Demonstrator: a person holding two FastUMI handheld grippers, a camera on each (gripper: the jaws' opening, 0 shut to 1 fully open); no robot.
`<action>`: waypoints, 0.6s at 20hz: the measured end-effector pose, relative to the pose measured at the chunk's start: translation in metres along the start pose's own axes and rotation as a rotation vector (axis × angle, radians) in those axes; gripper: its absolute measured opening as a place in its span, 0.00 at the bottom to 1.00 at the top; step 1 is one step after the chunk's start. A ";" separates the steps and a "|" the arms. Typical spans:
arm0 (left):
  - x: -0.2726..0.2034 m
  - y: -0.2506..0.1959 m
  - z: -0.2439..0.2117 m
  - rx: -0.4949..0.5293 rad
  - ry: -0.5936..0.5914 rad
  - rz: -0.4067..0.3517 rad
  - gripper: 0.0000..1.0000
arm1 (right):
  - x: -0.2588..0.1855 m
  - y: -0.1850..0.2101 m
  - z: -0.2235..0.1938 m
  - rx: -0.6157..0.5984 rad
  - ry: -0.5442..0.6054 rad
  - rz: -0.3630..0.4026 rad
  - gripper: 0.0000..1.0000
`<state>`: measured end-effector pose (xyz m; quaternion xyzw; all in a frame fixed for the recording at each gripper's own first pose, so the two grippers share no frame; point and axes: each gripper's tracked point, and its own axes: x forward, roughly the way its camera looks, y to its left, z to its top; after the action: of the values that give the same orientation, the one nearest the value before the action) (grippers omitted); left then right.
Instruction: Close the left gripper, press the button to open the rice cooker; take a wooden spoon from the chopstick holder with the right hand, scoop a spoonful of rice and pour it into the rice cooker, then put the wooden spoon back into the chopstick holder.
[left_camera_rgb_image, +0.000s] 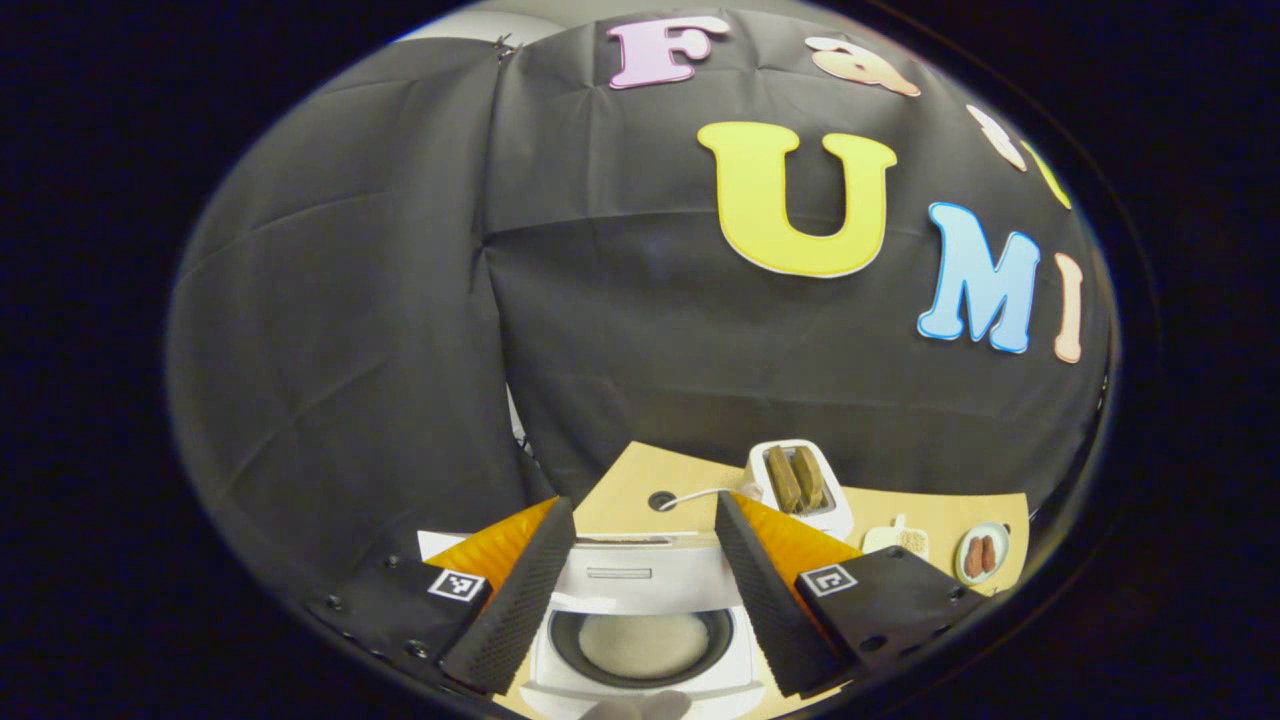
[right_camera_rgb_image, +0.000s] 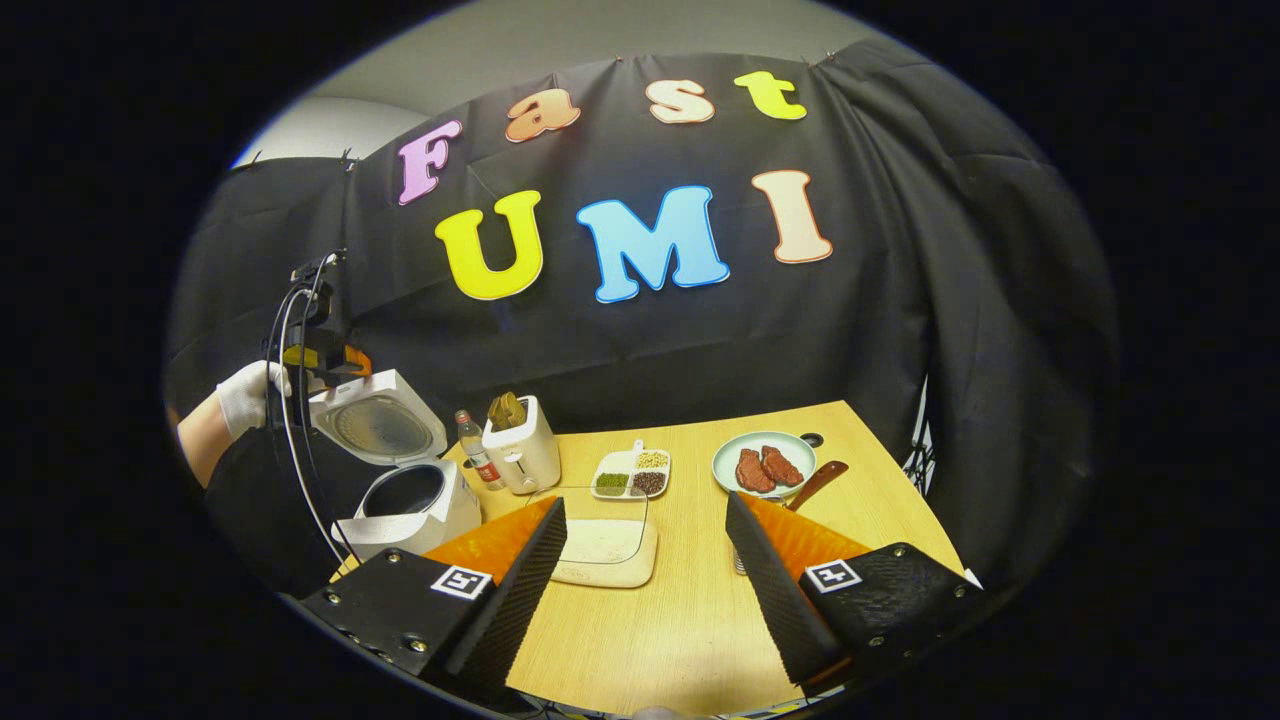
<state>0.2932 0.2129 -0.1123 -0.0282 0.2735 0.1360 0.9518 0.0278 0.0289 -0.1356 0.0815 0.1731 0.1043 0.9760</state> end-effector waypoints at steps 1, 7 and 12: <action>-0.004 0.000 -0.008 0.005 0.010 0.002 1.00 | -0.001 -0.002 -0.003 0.004 0.005 0.008 0.98; -0.020 -0.001 -0.091 -0.013 0.167 -0.004 1.00 | -0.007 -0.007 -0.013 0.012 0.028 0.045 0.98; -0.022 0.000 -0.154 -0.026 0.287 -0.017 0.97 | -0.011 -0.013 -0.023 0.015 0.050 0.058 0.98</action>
<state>0.1964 0.1874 -0.2319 -0.0619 0.4046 0.1263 0.9036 0.0120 0.0168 -0.1557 0.0911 0.1956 0.1333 0.9673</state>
